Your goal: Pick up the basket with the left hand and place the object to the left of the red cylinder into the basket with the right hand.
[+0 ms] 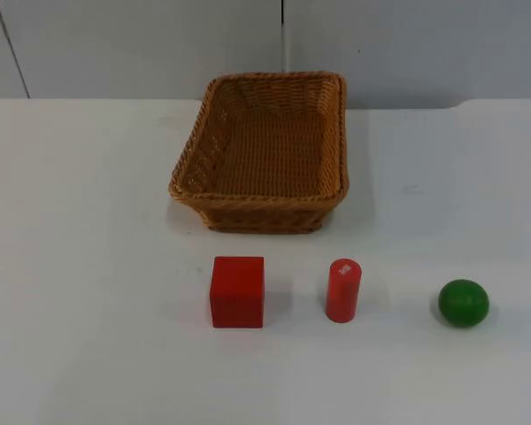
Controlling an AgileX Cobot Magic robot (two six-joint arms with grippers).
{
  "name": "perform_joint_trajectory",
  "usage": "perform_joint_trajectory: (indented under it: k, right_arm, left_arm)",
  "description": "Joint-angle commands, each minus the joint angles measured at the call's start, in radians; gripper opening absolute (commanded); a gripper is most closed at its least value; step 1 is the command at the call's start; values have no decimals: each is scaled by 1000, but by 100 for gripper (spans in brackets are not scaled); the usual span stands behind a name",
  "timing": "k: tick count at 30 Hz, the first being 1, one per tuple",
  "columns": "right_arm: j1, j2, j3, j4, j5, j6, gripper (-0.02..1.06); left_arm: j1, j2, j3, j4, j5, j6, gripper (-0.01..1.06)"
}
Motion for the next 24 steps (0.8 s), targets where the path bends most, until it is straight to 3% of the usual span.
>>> perform_joint_trajectory:
  k: [1,11,24]
  right_arm:
    - [-5,-3,-3,1,-9,-11,105]
    - [-5,235,-86,3,-124,-11,105]
    - [-5,717,-232,-6,-254,-11,105]
  left_arm:
    - [-6,17,-15,1,-25,-6,105]
    - [-6,272,-104,-18,-109,-6,105]
    - [-6,721,-208,-50,-193,13,105]
